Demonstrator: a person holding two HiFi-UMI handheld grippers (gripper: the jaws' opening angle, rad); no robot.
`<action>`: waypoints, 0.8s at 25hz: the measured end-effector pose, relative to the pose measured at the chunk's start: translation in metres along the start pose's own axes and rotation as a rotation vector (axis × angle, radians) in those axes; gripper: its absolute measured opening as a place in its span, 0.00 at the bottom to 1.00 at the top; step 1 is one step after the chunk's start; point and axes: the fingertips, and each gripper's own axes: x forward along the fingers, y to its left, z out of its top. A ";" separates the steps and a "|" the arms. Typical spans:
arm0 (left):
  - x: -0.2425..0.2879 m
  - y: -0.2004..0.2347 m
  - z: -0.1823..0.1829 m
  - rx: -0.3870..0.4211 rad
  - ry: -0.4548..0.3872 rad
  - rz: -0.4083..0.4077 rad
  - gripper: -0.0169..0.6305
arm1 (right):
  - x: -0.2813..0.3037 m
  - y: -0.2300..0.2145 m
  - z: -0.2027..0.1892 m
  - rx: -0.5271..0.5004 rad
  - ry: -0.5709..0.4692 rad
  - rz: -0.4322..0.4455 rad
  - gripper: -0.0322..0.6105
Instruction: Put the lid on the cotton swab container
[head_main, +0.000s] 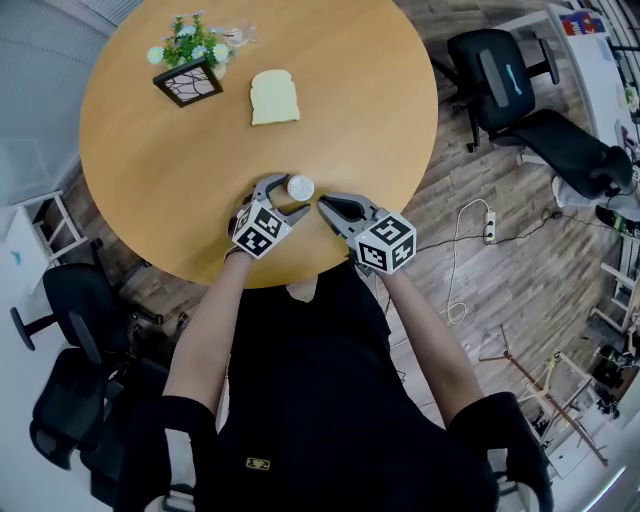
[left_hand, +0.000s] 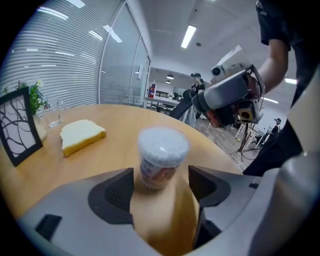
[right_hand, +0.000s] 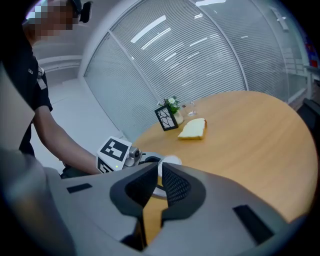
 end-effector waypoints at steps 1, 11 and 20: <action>-0.002 0.000 -0.003 0.003 0.011 0.009 0.54 | -0.002 0.000 -0.001 0.001 0.000 -0.002 0.06; -0.042 -0.009 -0.015 -0.056 0.001 0.060 0.55 | -0.011 0.007 -0.006 -0.025 -0.023 -0.043 0.06; -0.104 -0.025 0.005 -0.201 -0.177 0.065 0.16 | -0.016 0.030 -0.011 -0.038 -0.075 -0.109 0.06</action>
